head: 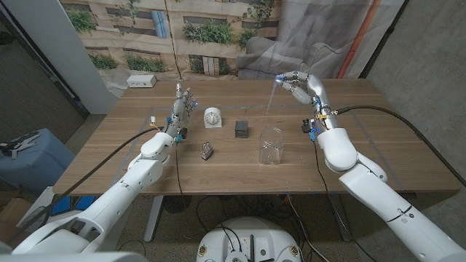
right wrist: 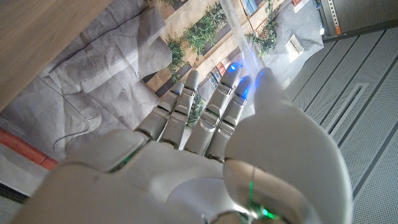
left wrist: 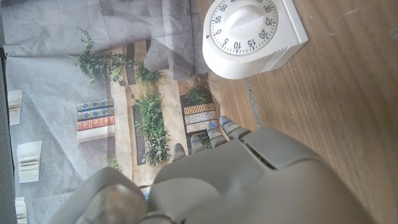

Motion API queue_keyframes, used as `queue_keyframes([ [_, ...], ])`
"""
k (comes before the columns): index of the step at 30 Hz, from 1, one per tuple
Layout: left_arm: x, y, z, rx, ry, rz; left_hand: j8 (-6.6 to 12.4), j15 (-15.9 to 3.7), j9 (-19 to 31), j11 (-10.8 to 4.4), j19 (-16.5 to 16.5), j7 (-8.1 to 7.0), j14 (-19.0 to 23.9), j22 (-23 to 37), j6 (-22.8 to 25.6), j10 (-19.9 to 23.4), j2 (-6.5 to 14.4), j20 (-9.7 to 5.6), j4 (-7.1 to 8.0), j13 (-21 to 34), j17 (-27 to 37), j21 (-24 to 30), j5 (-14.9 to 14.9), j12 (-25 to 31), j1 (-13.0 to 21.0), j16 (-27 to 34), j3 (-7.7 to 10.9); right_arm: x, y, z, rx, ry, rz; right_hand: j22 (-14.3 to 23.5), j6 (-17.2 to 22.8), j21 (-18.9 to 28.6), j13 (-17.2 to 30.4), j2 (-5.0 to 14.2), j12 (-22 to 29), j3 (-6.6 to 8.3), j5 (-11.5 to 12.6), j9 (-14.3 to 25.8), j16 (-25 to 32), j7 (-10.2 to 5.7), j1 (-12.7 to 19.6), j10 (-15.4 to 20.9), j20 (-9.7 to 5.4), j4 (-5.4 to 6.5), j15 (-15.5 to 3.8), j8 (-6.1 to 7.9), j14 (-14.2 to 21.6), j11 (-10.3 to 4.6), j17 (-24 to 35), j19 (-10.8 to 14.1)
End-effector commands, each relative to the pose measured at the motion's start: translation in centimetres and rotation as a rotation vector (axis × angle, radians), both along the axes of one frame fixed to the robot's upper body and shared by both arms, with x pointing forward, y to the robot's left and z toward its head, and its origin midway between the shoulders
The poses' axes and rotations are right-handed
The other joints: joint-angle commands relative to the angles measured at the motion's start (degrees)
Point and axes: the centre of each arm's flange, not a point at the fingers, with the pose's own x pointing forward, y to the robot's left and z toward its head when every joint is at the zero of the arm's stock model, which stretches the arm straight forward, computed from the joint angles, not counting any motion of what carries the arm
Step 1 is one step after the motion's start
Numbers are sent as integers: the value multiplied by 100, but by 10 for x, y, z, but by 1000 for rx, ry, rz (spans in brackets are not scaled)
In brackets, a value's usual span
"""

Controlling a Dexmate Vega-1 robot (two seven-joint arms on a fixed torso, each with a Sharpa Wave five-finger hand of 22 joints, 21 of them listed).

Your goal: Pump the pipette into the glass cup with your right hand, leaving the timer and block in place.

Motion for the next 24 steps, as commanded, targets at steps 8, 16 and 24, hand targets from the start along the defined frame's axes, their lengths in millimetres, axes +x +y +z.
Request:
queue_keyframes([
  [8, 0, 0, 0, 0, 1, 0, 35, -661, 14, -19, -35, -33, -54, 12, -16, -10, 250, -514, 0, 32, 35, 30, 39, 26, -7, 34, -40, 31, -2, 17, -20, 8, -44, 22, 22, 18, 37, 33, -3, 2, 37, 14, 18, 18, -9, -18, 5, -5, -850, -25, -8, 10, 29, 3],
  [16, 0, 0, 0, 0, 1, 0, 35, -666, 14, -7, -37, -32, -53, 12, -16, -13, 250, -512, 0, 32, 35, 29, 39, 25, -7, 34, -40, 41, 0, 18, -11, 18, -63, 22, 57, 20, 43, 37, -3, -1, 40, 14, 16, 10, -7, -18, 4, -9, -846, -18, -10, 10, 31, 6],
  [24, 0, 0, 0, 0, 1, 0, 34, -661, 14, -17, -35, -32, -56, 12, -17, -11, 250, -514, 0, 32, 35, 30, 39, 25, -7, 33, -39, 55, 4, 18, -10, 31, -66, 22, 80, 16, 47, 49, -4, -1, 42, 14, 35, 15, 0, -21, -1, -13, -846, -15, 14, 9, 43, -3],
])
